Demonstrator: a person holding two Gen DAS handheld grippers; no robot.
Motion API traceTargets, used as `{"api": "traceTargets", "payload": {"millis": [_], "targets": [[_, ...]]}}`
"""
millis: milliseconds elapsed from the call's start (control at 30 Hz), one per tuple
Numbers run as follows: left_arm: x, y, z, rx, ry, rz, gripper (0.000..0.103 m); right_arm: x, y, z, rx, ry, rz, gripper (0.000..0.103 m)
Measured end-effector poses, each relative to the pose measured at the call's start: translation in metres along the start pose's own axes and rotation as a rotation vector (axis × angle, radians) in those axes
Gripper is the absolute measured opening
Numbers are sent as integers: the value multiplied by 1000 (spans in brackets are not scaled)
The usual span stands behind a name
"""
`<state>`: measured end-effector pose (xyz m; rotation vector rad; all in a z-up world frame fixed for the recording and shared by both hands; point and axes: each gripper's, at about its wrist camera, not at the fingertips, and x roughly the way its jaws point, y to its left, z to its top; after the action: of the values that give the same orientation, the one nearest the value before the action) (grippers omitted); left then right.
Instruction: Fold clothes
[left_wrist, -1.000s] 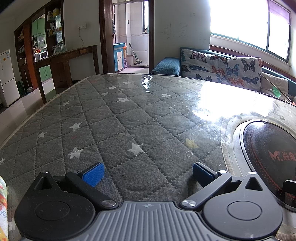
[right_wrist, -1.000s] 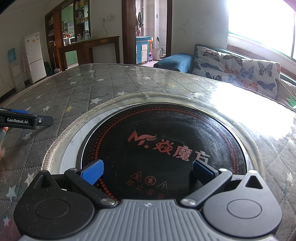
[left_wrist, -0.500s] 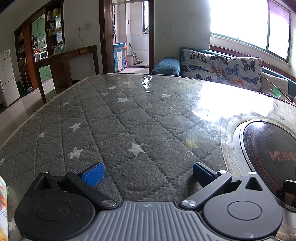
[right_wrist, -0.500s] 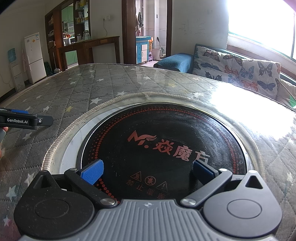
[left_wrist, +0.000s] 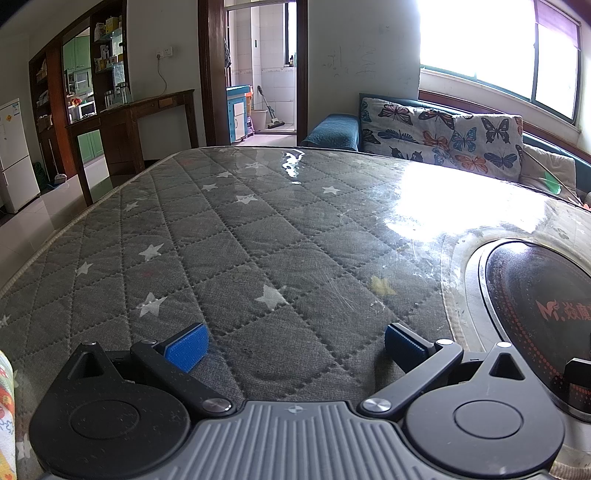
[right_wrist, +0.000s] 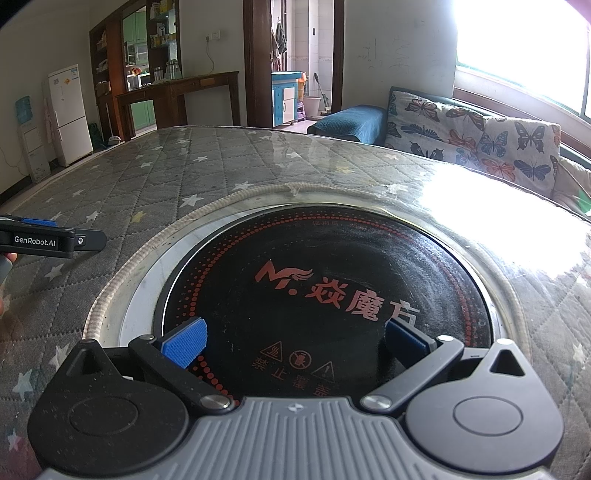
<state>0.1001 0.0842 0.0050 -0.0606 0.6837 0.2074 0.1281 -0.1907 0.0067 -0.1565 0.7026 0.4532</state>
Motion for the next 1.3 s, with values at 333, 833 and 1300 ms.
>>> {"api": "traceTargets", "payload": {"millis": [333,833,1300], "targets": [[0,0,0,0,0,0,103,-7,1,-5,-7,7,12,103],[0,0,0,6,3,2,103,-26,-3,-12,23,35,-2,103],[-7,-3,1,-8,46,14,103,-42,-9,-19,19,53,-13,103]]}}
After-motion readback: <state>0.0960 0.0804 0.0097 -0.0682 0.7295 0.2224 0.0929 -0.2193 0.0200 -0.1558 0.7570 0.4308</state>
